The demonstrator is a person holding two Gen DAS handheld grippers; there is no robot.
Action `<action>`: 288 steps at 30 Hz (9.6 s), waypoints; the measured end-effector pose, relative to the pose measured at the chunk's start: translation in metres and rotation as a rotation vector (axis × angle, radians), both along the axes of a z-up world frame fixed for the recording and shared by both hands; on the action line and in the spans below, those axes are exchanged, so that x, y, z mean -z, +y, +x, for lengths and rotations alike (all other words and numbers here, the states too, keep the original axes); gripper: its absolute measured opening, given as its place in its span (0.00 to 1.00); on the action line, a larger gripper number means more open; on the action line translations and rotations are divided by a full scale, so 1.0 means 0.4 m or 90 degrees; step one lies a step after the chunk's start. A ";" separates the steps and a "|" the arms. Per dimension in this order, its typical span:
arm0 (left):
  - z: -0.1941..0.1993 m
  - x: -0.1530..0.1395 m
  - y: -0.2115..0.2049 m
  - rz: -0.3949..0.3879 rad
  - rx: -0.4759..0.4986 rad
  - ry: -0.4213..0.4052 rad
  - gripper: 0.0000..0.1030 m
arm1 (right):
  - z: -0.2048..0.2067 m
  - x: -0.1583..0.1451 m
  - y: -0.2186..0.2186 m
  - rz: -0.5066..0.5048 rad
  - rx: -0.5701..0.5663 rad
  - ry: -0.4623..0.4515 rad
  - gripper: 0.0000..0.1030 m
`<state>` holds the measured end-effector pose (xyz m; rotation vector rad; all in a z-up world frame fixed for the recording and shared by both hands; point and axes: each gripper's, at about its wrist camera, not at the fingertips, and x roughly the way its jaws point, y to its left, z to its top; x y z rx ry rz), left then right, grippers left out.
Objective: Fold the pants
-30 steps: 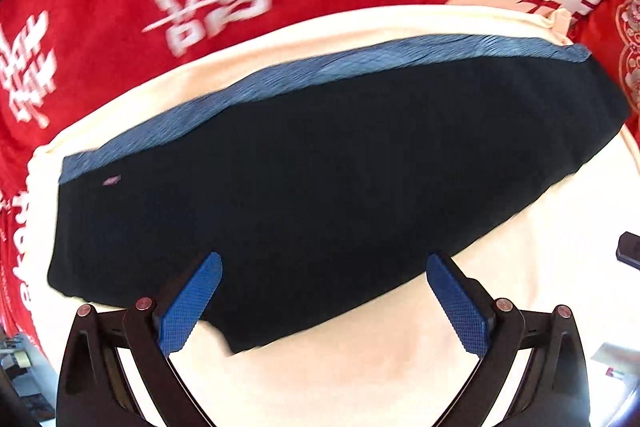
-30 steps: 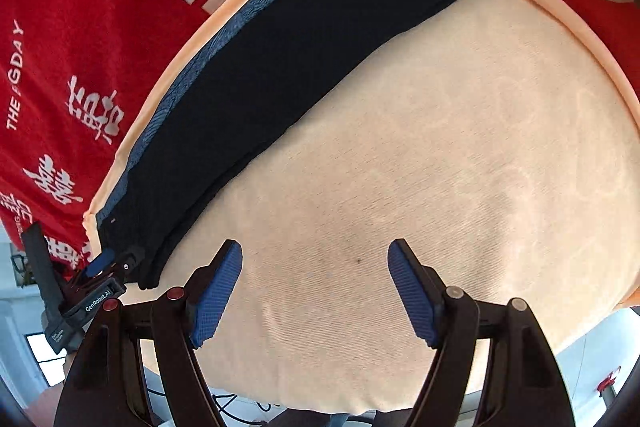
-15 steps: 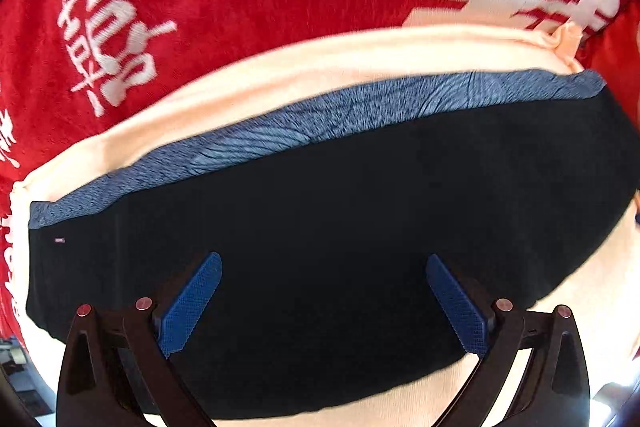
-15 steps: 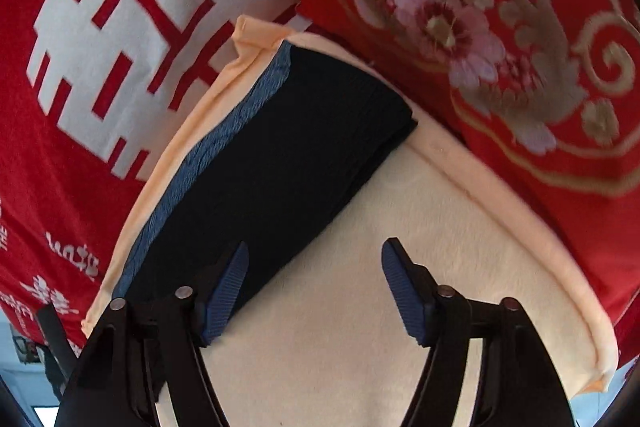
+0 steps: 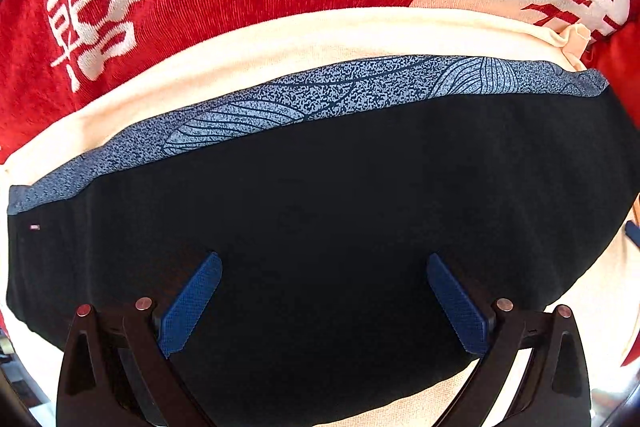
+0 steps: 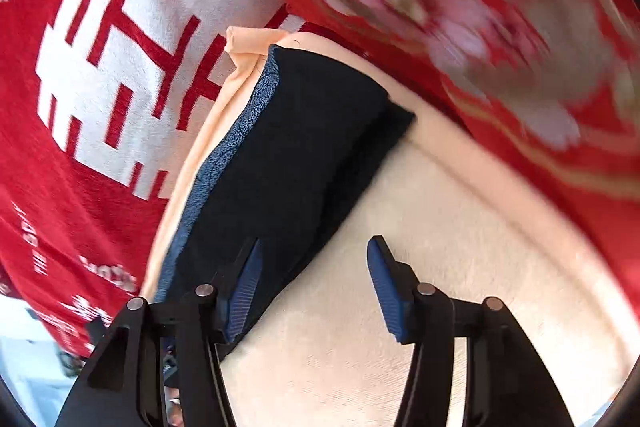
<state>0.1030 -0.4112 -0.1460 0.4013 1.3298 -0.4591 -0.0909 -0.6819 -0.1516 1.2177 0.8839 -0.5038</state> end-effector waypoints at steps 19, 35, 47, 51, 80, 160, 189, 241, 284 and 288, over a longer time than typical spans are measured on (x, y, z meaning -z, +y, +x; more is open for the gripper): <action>-0.062 -0.105 -0.149 -0.073 0.032 -0.011 0.77 | 0.103 -0.058 -0.040 -0.066 -0.017 -0.099 0.14; -0.154 -0.010 -0.283 -0.093 0.075 -0.046 0.77 | 0.230 -0.245 0.122 -0.221 -0.221 -0.087 0.14; -0.051 -0.134 0.091 -0.116 -0.019 -0.071 0.77 | 0.409 -0.304 0.506 -0.411 -0.480 -0.004 0.14; 0.024 -0.117 0.274 -0.064 -0.079 -0.079 0.77 | 0.484 -0.193 0.699 -0.437 -0.591 0.042 0.22; 0.040 0.010 0.465 -0.060 -0.142 -0.010 0.95 | 0.418 0.087 0.639 0.303 -0.137 -0.078 0.55; 0.039 -0.055 0.733 -0.015 -0.252 0.019 0.99 | 0.583 -0.051 0.910 -0.213 -0.687 0.176 0.78; -0.017 0.037 1.002 -0.065 -0.359 0.067 0.99 | 0.516 -0.056 1.082 -0.162 -0.736 0.235 0.79; 0.206 0.091 1.143 -0.267 -0.476 0.112 0.99 | 0.653 0.038 1.071 -0.137 -0.672 0.172 0.81; 0.190 -0.010 0.778 0.043 -0.119 -0.252 0.35 | 1.042 -0.161 1.177 0.053 -0.793 0.048 0.93; 0.185 -0.008 0.771 0.059 -0.103 -0.264 0.35 | 1.132 -0.151 1.384 0.055 -0.926 0.095 0.94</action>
